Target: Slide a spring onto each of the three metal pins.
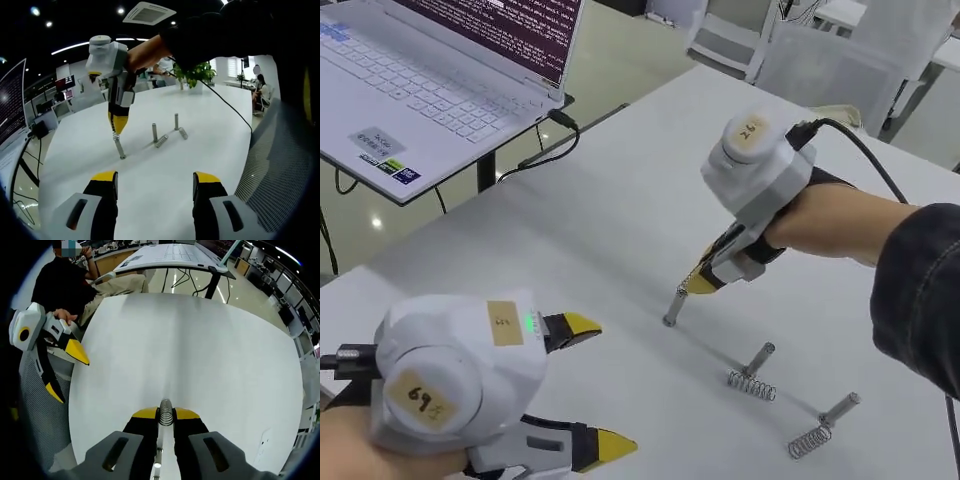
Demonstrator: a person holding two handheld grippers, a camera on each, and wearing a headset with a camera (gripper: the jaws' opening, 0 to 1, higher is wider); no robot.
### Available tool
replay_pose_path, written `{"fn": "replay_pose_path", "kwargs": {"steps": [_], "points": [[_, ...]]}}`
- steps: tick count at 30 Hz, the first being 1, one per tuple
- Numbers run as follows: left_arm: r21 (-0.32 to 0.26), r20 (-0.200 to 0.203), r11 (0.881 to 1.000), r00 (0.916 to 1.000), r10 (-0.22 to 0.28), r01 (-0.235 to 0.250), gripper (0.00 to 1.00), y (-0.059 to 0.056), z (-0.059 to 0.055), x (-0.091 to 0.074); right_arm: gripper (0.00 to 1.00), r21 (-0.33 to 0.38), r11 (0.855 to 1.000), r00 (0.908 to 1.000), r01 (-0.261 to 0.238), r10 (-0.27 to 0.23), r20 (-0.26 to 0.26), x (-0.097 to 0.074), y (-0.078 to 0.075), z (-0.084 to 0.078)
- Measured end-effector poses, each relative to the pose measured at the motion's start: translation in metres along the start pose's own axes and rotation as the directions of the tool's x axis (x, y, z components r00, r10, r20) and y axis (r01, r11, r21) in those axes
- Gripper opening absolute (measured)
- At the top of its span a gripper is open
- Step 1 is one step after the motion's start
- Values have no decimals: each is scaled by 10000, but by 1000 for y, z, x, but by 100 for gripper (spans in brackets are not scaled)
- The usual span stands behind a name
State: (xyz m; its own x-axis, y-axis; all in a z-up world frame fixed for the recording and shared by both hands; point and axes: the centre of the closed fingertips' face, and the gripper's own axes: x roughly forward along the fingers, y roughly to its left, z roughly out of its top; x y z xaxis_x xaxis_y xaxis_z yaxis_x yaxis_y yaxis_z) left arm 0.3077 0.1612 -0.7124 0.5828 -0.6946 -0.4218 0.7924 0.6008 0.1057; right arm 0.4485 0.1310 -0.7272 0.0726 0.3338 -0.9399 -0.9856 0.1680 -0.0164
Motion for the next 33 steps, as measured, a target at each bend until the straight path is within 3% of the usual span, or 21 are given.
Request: {"fn": "replay_pose_path", "kwargs": {"steps": [20,27,33], "points": [[-129,-160,9999,9999,-25,23,53,4,-7,2,8,73,9988,9974,-487,490,-529,30,15,-8],[-163,-182,9999,9998,-5,2,53,5,-7,1,8,-101,9991,9955,-419,409,-858,44,21,-16],[-145,-200,9999,9998,-2,-1,53,5,-7,1,9,-237,9992,9946,-332,307,-989,53,18,-21]]}}
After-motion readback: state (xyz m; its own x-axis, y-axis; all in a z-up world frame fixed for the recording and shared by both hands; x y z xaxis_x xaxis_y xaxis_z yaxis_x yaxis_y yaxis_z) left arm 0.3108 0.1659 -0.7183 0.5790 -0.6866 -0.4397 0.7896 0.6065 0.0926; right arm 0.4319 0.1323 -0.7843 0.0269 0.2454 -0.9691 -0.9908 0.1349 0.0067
